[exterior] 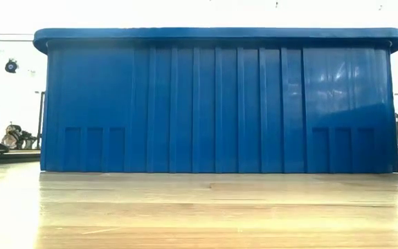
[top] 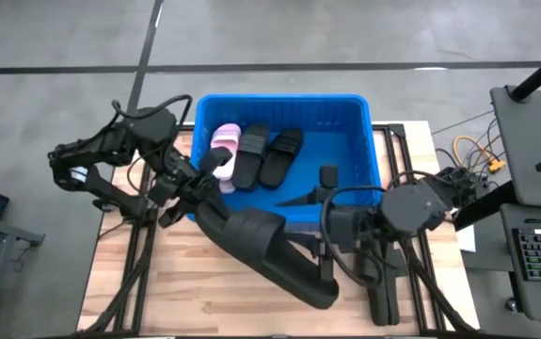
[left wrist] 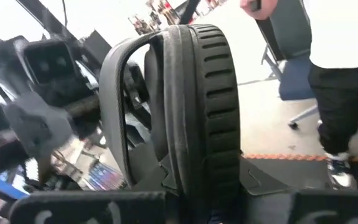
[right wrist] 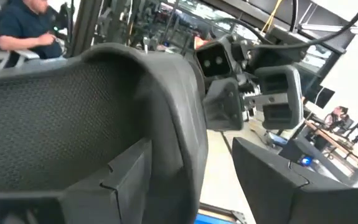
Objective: Pick and place slides into bin
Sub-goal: Put the left black slipper into the blue bin
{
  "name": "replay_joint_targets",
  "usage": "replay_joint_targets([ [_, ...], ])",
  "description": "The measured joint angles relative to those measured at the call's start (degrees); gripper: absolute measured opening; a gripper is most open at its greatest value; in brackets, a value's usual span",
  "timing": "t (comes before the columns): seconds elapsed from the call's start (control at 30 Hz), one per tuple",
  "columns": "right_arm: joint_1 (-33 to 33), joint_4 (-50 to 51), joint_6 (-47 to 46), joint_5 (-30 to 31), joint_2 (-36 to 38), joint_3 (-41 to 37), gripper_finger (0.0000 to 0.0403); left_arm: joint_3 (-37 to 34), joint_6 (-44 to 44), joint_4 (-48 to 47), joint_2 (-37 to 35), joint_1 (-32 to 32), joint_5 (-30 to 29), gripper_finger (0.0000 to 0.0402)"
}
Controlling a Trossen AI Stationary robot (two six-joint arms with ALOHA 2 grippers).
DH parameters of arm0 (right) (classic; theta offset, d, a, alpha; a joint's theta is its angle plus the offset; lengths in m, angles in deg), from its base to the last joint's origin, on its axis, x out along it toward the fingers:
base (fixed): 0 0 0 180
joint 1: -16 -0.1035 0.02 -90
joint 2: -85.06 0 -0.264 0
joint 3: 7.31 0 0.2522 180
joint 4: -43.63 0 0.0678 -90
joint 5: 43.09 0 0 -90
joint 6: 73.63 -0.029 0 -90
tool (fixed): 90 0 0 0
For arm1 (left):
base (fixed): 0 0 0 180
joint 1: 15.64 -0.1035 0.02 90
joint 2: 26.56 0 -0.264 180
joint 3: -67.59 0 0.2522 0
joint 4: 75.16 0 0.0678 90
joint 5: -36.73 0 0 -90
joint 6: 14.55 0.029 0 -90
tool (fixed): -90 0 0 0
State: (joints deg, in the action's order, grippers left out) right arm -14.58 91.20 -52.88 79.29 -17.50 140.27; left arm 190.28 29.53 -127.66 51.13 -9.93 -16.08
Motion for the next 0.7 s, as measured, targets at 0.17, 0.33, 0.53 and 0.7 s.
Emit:
replay_joint_targets([
  [0.17, 0.58, 0.19, 0.81, 0.06, 0.04, 0.0, 0.021, 0.02, -0.09, 1.69, 0.94, -0.02, 0.02, 0.0029],
  [0.33, 1.75, 0.23, 3.0, -0.01, 0.09, 0.0, 0.0139, 0.0, -10.61, 7.31, 2.66, -0.13, -0.02, 0.0053],
  [0.53, 2.06, -0.12, 3.61, 1.86, 0.23, 0.0, 0.002, 0.05, -19.32, 12.82, 2.87, -0.42, -7.63, 0.0147],
  [0.7, 1.96, 3.76, 1.6, 13.13, 0.66, 0.02, 0.0012, 0.03, -19.83, 10.62, 0.2, -0.61, -18.5, 0.0218],
])
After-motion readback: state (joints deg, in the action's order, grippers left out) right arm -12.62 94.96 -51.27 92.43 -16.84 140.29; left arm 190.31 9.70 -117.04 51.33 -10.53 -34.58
